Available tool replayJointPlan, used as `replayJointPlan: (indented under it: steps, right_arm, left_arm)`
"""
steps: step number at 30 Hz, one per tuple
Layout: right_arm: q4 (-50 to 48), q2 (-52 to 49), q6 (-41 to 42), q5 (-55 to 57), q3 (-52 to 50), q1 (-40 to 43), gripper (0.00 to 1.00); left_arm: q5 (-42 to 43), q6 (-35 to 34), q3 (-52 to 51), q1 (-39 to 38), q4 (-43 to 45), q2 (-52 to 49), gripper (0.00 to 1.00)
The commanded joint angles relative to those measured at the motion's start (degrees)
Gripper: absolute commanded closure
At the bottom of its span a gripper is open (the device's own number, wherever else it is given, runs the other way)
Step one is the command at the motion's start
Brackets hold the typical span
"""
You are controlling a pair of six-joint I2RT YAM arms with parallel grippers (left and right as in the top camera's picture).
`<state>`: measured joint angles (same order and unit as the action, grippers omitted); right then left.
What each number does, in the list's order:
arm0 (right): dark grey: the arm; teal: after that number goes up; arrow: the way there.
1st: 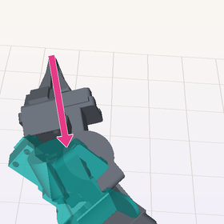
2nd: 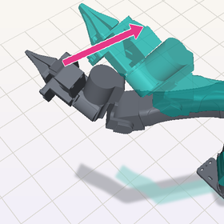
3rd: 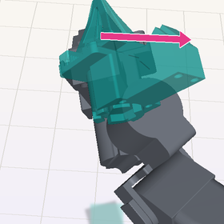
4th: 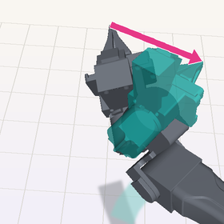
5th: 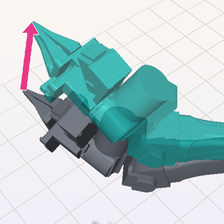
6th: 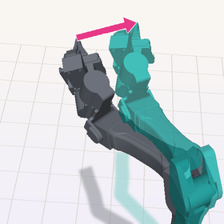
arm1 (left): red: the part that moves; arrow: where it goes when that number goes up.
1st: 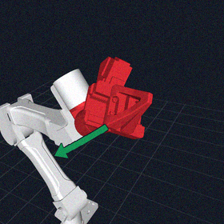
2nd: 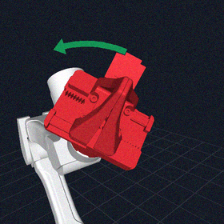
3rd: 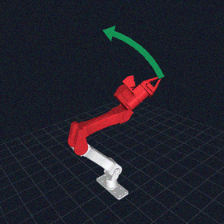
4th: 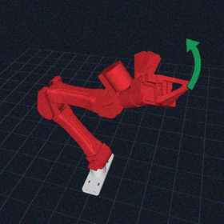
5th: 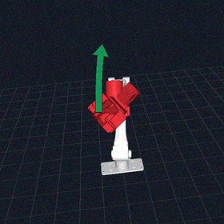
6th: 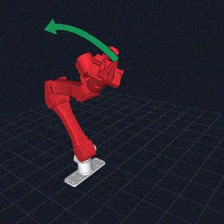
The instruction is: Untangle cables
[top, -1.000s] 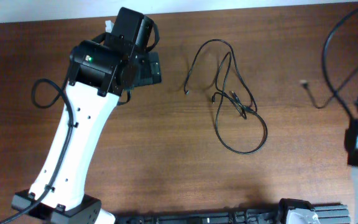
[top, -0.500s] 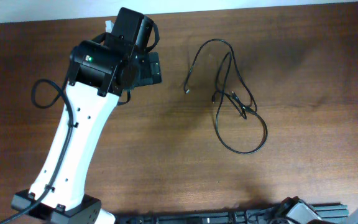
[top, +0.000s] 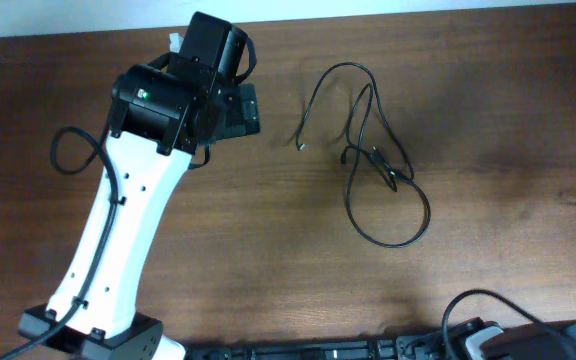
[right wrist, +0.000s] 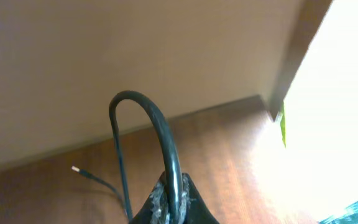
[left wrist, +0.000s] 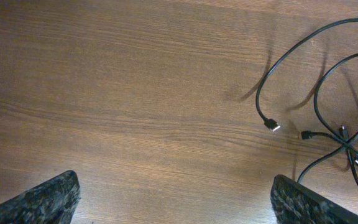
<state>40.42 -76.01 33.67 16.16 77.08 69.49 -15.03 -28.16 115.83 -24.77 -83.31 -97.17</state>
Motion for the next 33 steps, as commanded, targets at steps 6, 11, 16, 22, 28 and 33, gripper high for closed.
replayJointPlan:
  steps: [6,11,16,22,28,33]
  right_arm:
    - [0.24,-4.20,1.36,-8.81,0.76,3.28,0.12]
    - [1.36,-5.70,1.36,-9.99,0.72,3.28,0.06]
    - [1.31,-5.77,1.11,-13.25,0.72,3.28,0.02]
    - [1.36,-5.77,-2.64,-18.05,0.72,3.26,0.01]
    - [1.33,-6.58,-19.67,-41.55,0.70,-0.17,0.01]
    - [3.06,-8.46,-32.33,-50.56,0.70,-11.37,0.01]
  left_arm:
    - [-0.42,-0.50,0.90,0.17,0.04,0.98,0.01]
    - [-0.42,-0.50,0.90,0.17,0.04,0.98,0.01]
    - [-0.42,-0.50,0.90,0.17,0.04,0.98,0.01]
    - [-0.42,-0.50,0.90,0.17,0.04,0.98,0.01]
    - [-0.42,-0.52,0.90,0.17,0.04,0.98,0.01]
    - [-0.42,-0.50,0.90,0.17,0.04,0.98,0.01]
